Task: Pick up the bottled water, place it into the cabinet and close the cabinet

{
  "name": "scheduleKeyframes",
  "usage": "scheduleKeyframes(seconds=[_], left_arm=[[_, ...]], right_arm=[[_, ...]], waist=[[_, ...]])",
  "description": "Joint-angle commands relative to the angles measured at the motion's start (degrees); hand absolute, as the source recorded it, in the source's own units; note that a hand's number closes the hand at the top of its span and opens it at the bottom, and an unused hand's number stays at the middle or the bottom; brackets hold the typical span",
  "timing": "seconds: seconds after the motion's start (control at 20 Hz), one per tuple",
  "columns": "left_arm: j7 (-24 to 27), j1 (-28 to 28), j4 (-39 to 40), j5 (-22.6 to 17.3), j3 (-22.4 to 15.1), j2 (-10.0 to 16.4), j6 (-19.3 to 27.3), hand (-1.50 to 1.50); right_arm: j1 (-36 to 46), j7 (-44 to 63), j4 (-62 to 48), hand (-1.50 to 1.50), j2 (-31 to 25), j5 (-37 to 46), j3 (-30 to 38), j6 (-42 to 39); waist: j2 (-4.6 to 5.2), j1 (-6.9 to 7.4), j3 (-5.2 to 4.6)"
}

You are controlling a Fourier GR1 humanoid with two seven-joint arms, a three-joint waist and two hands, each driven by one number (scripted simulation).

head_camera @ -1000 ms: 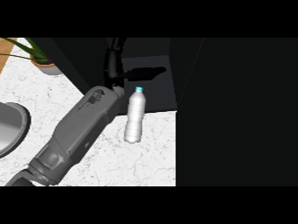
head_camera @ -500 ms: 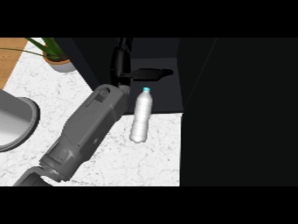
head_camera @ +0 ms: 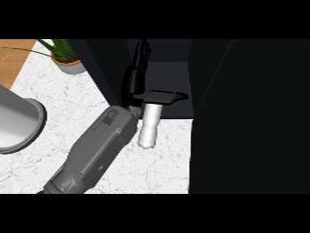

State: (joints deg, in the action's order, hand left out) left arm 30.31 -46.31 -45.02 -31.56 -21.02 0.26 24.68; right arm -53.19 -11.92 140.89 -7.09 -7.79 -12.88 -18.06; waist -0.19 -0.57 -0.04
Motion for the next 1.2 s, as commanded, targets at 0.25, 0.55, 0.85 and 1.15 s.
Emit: scheduleKeyframes(seconds=[0.25,0.55,0.85,1.15], left_arm=[[1.46,15.53,-17.32,-0.68,-7.68,-0.25,-6.24,-1.5],[-0.06,25.55,-30.13,0.62,-11.88,2.73,-7.39,-1.5],[-3.85,31.2,-37.19,-0.1,-12.03,7.61,-9.28,1.5],[-3.64,42.18,-47.52,-1.11,-11.57,14.94,-10.77,1.5]], right_arm=[[-2.68,3.22,6.98,-1.5,0.77,1.34,-3.31,2.15],[-4.32,3.48,8.74,-1.5,-1.02,4.08,-4.44,1.61],[-1.66,2.69,8.48,1.5,-7.27,6.1,-4.26,-4.09],[-4.82,0.63,9.42,1.5,-13.11,10.32,-7.38,-9.22]], waist=[[-0.15,0.55,-0.01],[-0.17,0.73,-0.02],[-0.15,0.89,-0.01],[-0.54,1.06,-0.05]])
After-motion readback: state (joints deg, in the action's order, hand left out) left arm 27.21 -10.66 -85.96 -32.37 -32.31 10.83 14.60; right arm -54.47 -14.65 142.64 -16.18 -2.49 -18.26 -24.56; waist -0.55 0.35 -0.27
